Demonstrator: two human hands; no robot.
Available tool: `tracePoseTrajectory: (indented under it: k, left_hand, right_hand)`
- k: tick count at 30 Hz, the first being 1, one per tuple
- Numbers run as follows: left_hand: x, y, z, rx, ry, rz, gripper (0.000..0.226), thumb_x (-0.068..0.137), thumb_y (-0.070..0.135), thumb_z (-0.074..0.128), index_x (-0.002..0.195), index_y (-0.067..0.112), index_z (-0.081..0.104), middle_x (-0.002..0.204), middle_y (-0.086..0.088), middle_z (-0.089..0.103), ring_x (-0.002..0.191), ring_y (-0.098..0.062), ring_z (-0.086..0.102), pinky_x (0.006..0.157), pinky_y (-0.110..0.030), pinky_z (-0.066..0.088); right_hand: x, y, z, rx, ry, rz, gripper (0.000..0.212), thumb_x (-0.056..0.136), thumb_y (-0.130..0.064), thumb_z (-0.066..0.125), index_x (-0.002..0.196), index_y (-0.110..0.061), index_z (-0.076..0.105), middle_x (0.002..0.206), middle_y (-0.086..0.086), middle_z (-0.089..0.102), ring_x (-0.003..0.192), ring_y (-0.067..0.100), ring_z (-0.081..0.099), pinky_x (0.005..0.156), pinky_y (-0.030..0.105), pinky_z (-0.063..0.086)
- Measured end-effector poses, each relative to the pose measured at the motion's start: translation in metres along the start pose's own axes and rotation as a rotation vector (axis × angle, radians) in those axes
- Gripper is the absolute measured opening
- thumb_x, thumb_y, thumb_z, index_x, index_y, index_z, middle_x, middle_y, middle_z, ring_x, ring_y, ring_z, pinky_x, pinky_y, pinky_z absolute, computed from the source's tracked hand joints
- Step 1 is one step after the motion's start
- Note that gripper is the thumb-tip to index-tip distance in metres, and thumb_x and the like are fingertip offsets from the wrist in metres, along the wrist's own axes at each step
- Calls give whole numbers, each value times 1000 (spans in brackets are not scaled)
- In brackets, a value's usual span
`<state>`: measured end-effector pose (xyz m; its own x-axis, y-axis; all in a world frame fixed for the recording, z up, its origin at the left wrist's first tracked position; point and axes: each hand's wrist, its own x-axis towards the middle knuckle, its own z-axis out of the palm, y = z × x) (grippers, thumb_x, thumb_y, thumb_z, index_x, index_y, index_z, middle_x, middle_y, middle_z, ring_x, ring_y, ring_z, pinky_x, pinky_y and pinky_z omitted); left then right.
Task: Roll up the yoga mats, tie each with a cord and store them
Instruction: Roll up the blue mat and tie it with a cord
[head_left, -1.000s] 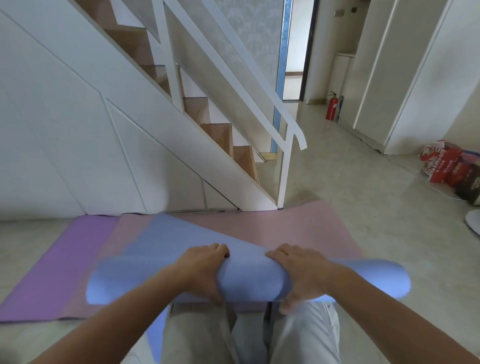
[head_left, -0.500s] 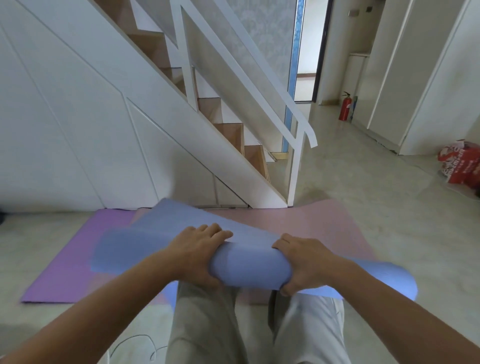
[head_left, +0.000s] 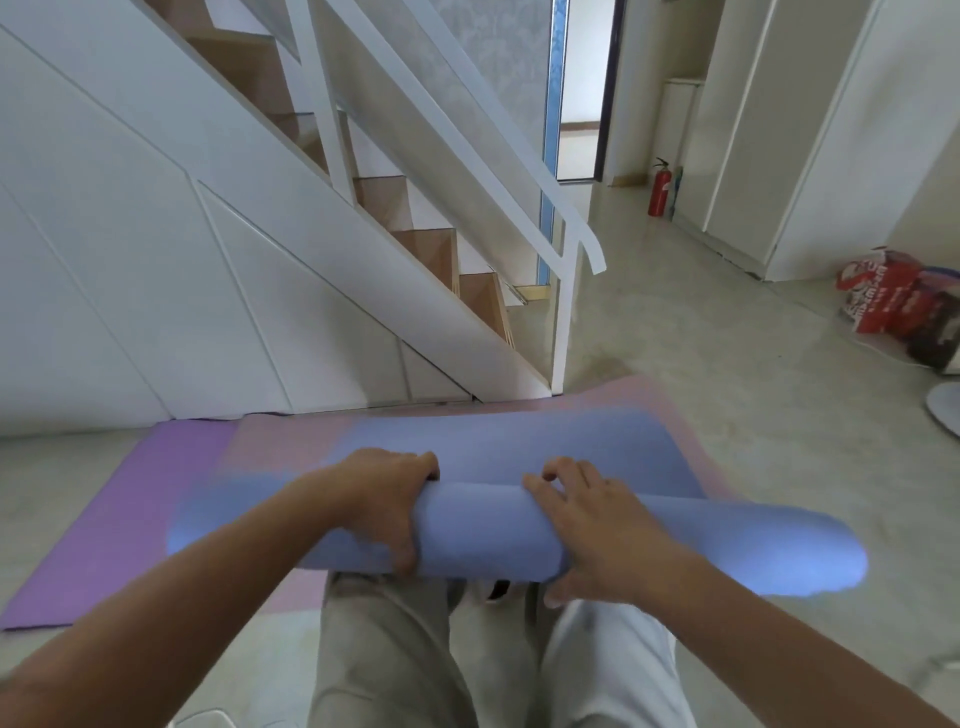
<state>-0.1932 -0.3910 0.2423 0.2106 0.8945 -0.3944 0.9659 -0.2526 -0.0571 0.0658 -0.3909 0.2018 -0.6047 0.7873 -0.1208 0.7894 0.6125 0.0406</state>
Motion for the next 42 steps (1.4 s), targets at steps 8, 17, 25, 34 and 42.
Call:
tracePoseTrajectory:
  k: [8,17,25,34,42]
  left_hand:
    - [46,-1,-19,-290,-235,24,81,45,49,90,117,34,54,116,7,61,102,-18,60,93,-42,53]
    - [19,4,30,148,208,109,99,58,65,77,140,29,35,127,4,48,113,-21,53,91,-40,46]
    - [32,-13,14,-269,-189,54,92,37,65,83,121,39,53,115,12,61,101,-15,58,91,-38,51]
    - [23,-13,21,-83,60,129,113,49,71,75,146,33,32,138,7,48,122,-21,50,102,-40,41]
    - [25,-2,17,60,110,112,97,44,72,70,129,36,40,115,8,59,103,-22,61,84,-35,48]
  right_hand:
    - [3,35,-1,261,4,90,96,55,-56,78,138,-33,38,132,-13,50,119,15,53,95,33,46]
    - [44,46,-14,467,-290,121,76,51,-40,88,115,-35,47,111,-13,57,100,15,56,90,39,49]
    - [29,26,-16,243,-332,40,95,54,-61,79,136,-33,40,127,-9,38,118,16,43,95,40,44]
    - [30,30,-11,265,-183,122,101,59,-57,81,143,-28,34,136,-6,50,113,21,53,95,34,42]
    - [40,36,-28,297,-356,115,99,58,-61,79,142,-37,31,129,-9,49,113,20,50,99,42,44]
